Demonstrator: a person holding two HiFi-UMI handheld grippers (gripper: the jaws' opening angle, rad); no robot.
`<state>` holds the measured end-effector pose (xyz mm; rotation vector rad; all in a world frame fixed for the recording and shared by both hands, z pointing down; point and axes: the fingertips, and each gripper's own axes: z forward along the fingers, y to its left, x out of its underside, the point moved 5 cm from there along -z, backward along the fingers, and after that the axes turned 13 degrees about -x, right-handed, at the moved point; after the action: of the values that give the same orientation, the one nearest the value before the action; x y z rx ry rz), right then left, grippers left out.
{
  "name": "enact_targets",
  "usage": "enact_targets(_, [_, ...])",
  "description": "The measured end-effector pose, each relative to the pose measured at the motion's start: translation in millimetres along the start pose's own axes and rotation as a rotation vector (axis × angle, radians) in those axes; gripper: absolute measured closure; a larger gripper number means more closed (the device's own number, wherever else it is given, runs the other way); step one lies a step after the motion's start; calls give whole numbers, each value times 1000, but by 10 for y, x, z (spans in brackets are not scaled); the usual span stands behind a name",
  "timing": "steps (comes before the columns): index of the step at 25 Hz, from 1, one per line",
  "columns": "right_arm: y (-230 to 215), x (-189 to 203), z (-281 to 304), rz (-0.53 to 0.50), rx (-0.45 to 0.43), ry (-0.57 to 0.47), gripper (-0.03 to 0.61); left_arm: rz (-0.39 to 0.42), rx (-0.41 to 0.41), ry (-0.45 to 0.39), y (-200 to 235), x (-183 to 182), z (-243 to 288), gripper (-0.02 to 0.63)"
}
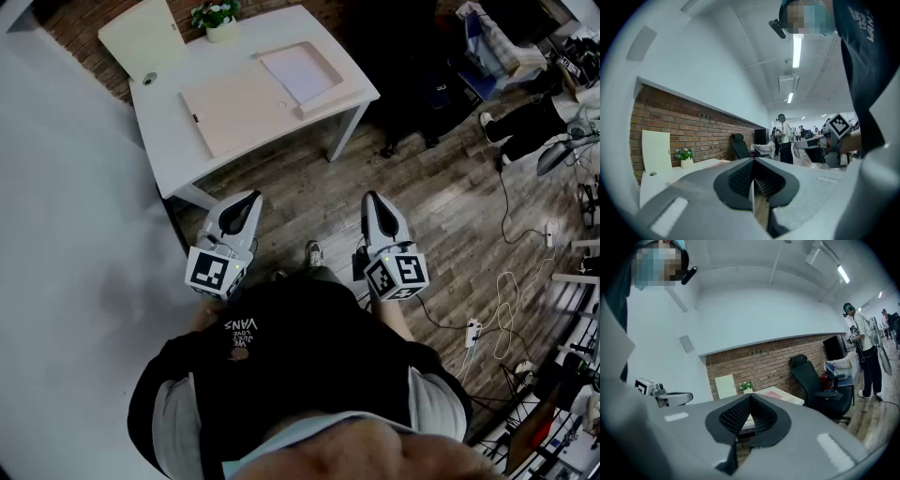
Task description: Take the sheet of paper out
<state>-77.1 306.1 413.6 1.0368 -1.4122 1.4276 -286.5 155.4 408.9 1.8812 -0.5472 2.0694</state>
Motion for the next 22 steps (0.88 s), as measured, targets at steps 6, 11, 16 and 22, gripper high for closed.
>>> enact_targets(6, [-134,56,28,31,-18,-3,578,-16,-30,26,-21,122,92,614])
enact_targets(11, [-264,-19,108,31,-53,-22,577,-42,-20,22,-40,114,244,614])
enact_targets(16, [-462,-28,204,33,-80,3,577,-54,-44,23,-102,144,421,614])
enact_targets(22, [-854,-117,312,20,-129,29,577,-54,-99,25,-224,155,706,614])
